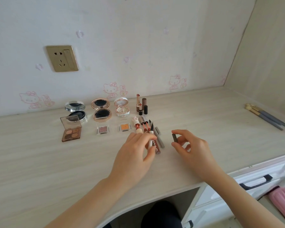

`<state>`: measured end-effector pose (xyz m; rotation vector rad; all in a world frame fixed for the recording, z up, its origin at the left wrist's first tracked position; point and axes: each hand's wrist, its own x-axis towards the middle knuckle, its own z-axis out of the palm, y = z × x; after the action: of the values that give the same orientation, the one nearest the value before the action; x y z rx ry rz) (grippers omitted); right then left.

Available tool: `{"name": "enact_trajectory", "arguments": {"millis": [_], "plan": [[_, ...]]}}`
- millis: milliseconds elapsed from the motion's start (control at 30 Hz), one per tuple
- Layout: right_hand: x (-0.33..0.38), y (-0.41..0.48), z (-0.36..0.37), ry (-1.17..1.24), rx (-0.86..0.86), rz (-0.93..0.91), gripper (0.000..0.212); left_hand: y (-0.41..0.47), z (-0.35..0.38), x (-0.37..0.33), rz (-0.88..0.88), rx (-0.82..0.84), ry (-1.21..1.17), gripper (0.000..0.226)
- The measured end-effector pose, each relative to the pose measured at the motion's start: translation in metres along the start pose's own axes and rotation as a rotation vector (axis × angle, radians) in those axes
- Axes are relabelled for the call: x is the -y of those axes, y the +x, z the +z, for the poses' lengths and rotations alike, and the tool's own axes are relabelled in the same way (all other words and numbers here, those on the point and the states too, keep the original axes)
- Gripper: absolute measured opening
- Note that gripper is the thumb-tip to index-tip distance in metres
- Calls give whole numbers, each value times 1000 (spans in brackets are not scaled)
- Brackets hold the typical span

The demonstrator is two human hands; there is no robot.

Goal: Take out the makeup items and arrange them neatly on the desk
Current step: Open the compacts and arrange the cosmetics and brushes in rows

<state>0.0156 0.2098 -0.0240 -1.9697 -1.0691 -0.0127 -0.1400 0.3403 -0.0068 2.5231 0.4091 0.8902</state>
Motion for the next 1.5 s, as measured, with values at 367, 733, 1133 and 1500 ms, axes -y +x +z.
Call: {"name": "enact_trajectory", "arguments": {"millis": [367, 733, 1133, 1500], "plan": [[-43, 13, -23, -292, 22, -139, 28, 37, 51, -28, 90, 50, 317, 21], [-51, 20, -17, -363, 21, -235, 27, 56, 78, -21, 139, 168, 446, 27], [-50, 12, -21, -371, 67, -230, 30, 31, 43, -15, 207, 283, 221, 44], [-50, 6, -20, -377, 51, -264, 32, 24, 37, -4, 265, 324, 239, 36]]}}
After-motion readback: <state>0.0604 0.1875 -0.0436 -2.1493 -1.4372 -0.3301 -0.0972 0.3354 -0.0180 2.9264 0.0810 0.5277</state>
